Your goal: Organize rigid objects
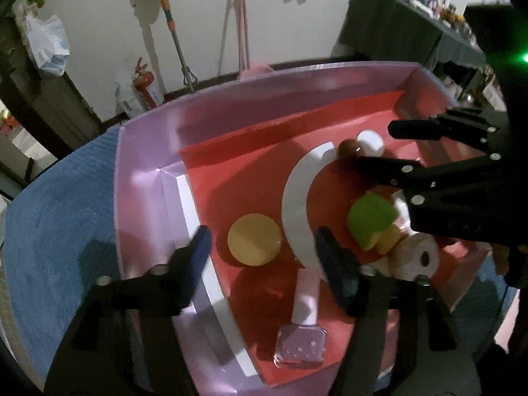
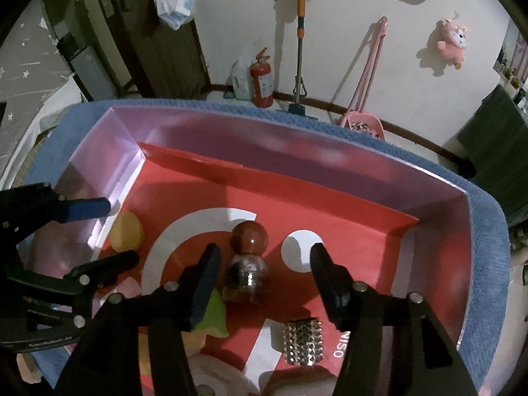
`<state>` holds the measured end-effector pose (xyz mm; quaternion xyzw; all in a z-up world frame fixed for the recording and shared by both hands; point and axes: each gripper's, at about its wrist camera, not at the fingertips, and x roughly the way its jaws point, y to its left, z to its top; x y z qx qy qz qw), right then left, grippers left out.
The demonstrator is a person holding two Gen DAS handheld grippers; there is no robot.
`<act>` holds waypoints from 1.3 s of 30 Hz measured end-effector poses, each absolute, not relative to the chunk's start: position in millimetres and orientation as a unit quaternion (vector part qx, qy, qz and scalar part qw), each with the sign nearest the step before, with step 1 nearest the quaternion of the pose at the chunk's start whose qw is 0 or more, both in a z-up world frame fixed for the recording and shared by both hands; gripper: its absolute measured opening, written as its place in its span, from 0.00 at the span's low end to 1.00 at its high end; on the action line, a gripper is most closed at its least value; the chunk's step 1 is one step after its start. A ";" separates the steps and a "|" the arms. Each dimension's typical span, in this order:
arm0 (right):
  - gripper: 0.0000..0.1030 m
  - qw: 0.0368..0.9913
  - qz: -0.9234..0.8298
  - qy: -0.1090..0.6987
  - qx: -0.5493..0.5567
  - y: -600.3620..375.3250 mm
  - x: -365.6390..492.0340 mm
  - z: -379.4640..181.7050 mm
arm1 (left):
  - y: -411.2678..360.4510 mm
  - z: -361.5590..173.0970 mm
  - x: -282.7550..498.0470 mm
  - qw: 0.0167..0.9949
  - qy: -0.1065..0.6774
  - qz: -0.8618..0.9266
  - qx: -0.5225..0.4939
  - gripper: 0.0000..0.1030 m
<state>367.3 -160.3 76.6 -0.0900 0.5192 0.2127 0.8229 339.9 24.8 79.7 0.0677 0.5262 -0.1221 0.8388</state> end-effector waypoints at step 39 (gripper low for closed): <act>1.00 0.943 0.161 0.288 -0.043 -238.0 80.3 171.7 | 14.4 135.0 89.7 0.957 0.279 -0.083 -0.012 0.93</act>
